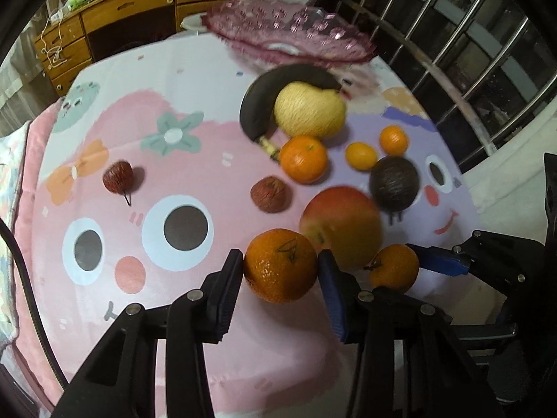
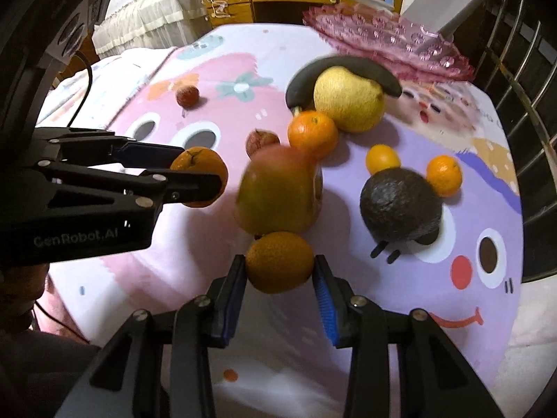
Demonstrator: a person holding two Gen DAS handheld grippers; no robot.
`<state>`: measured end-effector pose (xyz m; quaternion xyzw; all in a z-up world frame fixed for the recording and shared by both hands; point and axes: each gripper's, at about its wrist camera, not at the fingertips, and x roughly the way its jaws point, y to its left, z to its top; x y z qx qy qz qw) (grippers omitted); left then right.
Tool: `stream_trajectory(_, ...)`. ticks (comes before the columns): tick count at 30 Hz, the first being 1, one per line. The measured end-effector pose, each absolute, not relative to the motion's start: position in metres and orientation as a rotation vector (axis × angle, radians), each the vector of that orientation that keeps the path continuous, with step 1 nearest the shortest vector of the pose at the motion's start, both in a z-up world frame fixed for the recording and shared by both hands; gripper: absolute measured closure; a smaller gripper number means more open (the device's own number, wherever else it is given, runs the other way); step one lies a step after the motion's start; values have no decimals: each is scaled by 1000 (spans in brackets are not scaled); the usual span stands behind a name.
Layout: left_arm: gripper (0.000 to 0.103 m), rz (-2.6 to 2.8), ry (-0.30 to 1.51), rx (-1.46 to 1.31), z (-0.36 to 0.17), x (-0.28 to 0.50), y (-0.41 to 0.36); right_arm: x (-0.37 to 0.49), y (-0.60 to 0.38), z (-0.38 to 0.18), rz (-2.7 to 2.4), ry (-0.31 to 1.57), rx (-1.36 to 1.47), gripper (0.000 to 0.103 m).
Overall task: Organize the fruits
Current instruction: 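Grasp a mandarin with the left gripper while the right gripper grasps another mandarin, then carry both mandarins over the pink bowl and open both grippers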
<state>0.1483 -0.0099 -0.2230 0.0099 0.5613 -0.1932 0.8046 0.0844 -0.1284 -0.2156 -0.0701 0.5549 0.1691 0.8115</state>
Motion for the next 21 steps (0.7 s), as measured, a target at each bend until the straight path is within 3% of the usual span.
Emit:
stream_trajectory(14,60,-487,977,22,-91,182,-45,119,-161,-85,326,934,-78,64)
stream_trajectory(21,60,-494,936,38,-68,231,-67,167,-188,-60,274,850,-26,64)
